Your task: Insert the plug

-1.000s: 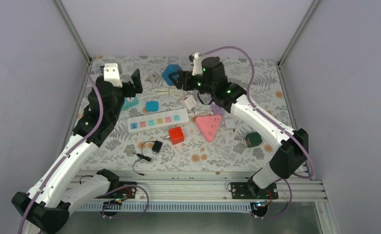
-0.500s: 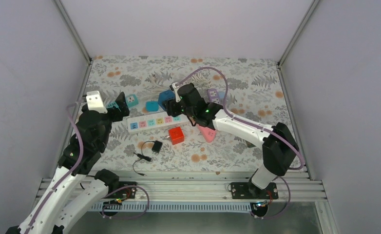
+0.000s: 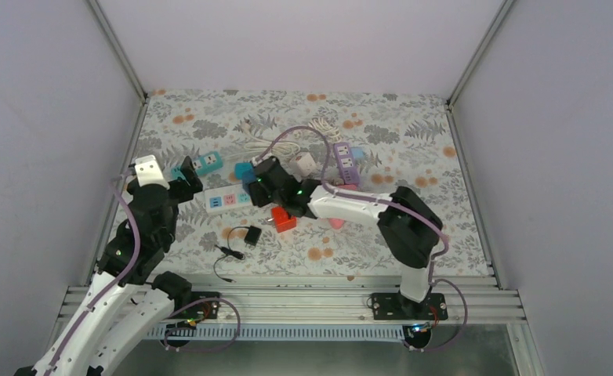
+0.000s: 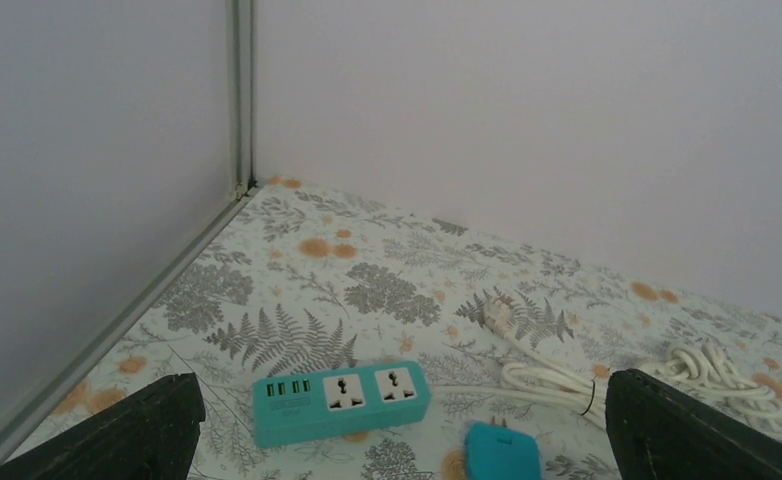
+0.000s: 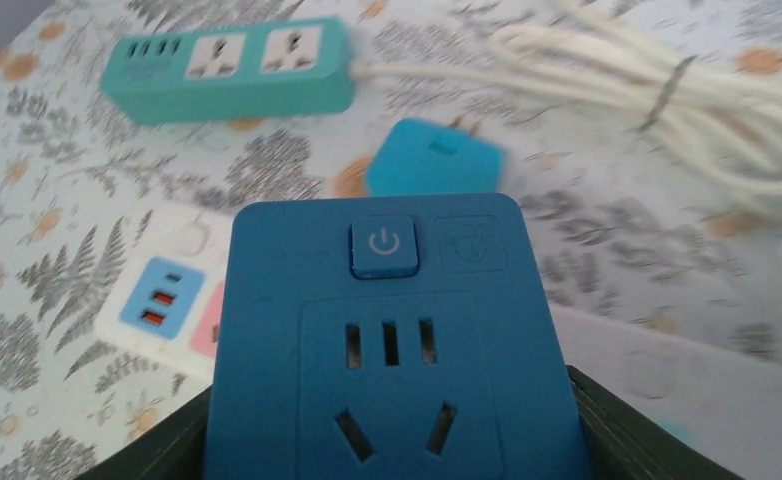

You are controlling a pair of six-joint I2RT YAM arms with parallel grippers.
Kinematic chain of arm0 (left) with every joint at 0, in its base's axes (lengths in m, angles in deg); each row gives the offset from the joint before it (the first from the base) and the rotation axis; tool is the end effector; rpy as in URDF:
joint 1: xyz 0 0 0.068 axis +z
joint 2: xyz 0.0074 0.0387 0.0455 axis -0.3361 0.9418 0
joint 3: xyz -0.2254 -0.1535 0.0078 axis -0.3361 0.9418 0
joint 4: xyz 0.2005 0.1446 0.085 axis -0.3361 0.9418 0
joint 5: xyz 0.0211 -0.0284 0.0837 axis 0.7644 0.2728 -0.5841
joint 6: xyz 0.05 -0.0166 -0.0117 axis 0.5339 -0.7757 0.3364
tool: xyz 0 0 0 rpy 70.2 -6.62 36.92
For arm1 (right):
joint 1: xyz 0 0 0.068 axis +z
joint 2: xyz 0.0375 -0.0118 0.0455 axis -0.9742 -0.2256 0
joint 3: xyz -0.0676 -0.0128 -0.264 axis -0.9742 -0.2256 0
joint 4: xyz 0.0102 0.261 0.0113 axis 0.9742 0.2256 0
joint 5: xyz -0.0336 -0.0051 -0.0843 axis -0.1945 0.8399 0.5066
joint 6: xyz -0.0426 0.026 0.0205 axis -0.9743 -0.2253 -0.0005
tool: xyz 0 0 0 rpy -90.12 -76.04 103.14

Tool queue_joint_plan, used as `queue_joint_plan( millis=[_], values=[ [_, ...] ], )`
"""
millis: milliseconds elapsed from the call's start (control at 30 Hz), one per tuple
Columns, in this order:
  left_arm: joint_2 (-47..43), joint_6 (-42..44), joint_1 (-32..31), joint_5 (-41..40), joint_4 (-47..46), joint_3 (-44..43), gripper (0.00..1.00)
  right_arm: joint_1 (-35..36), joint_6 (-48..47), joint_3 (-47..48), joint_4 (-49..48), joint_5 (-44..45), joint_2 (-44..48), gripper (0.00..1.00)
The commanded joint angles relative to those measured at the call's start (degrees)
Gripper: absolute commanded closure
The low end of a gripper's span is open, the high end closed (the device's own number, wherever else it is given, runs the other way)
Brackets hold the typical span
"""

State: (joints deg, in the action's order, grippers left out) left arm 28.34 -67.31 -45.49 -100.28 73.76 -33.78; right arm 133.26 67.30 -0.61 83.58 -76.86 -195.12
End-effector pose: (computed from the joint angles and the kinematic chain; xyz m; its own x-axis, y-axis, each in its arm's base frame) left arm 0.1168 -0.0339 0.3277 -0.1507 -0.2681 -0.9515 -0.2113 0.9490 -0.2339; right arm 0.2367 0.3404 0.2189 -0.5935 -0.2408 -0.7680 -0.5318 0.8336 0.1495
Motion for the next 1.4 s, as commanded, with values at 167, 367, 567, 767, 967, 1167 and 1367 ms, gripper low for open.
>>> queue_joint_plan(
  millis=[167, 367, 567, 767, 967, 1167, 1367],
  values=[
    [-3.77, -1.4, 0.18, -2.77, 0.05, 0.47, 0.0, 5.63, 12.09, 8.28, -2.51, 5.75, -7.49, 0.41],
    [-5.08, -1.85, 0.18, -4.72, 0.29, 0.38, 0.0, 8.27, 14.48, 13.92, 0.97, 11.22, -12.13, 0.41],
    [-8.4, -2.03, 0.19, -5.4, -0.01, 1.33, 0.0, 8.74, 15.63, 16.19, 1.81, 8.99, -14.48, 0.41],
    [-11.07, -2.27, 0.19, -5.66, -0.47, 2.38, 0.0, 8.83, 16.43, 17.36, 3.04, 8.13, -16.13, 0.41],
    [-11.2, -1.95, 0.22, -5.19, -0.97, 2.57, 0.0, 8.92, 17.49, 18.27, 3.88, 8.81, -17.87, 0.41],
    [-10.81, -1.72, 0.17, -5.21, -0.91, 2.34, 0.0, 9.16, 17.35, 18.53, 3.99, 8.66, -18.36, 0.42],
    [-10.7, -1.8, 0.19, -5.31, -0.9, 2.38, 0.0, 9.99, 17.47, 20.74, 6.74, 12.47, -20.02, 0.42]
  ],
)
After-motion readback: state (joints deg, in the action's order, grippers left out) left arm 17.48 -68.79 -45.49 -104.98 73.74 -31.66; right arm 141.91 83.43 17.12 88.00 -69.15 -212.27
